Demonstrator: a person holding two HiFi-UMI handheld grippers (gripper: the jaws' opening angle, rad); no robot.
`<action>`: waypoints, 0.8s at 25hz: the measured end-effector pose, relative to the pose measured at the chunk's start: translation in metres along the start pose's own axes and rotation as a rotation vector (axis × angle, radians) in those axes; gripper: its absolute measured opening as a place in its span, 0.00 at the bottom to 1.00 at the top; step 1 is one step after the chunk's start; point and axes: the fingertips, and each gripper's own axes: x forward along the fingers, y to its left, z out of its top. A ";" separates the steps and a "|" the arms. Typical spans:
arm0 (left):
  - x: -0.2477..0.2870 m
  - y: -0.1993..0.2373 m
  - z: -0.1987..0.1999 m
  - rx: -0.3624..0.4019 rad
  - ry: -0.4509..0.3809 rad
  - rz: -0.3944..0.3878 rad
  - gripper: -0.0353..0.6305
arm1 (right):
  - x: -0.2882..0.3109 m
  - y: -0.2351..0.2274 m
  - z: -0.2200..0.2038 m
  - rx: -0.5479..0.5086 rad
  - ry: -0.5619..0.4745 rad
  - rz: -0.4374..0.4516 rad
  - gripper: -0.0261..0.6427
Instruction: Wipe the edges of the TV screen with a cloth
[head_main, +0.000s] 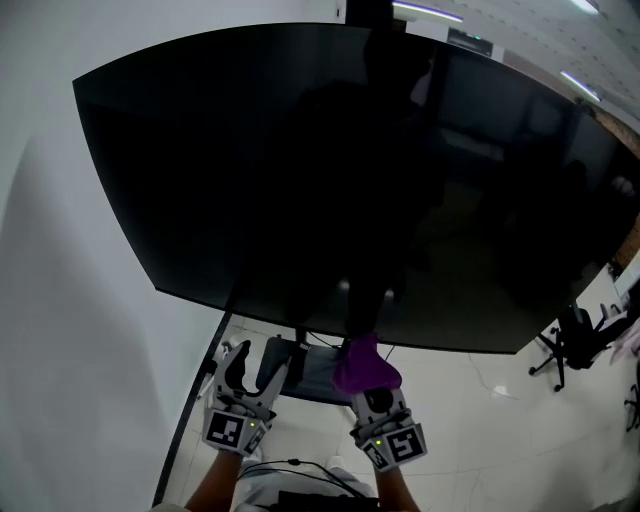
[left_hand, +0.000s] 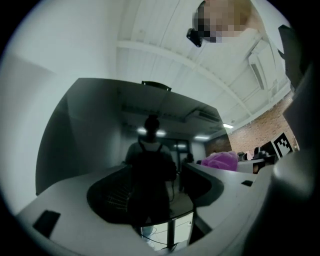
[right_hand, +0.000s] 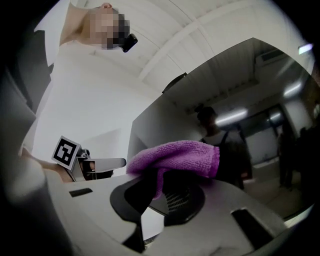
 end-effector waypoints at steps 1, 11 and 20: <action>0.008 0.012 -0.001 -0.013 0.010 -0.019 0.49 | 0.009 -0.002 -0.001 0.010 0.001 -0.033 0.10; 0.073 0.051 0.010 -0.010 -0.022 -0.187 0.49 | 0.097 -0.039 0.110 -0.113 -0.204 -0.163 0.10; 0.094 0.039 0.010 -0.083 -0.037 -0.276 0.49 | 0.172 -0.047 0.353 -0.448 -0.386 -0.076 0.10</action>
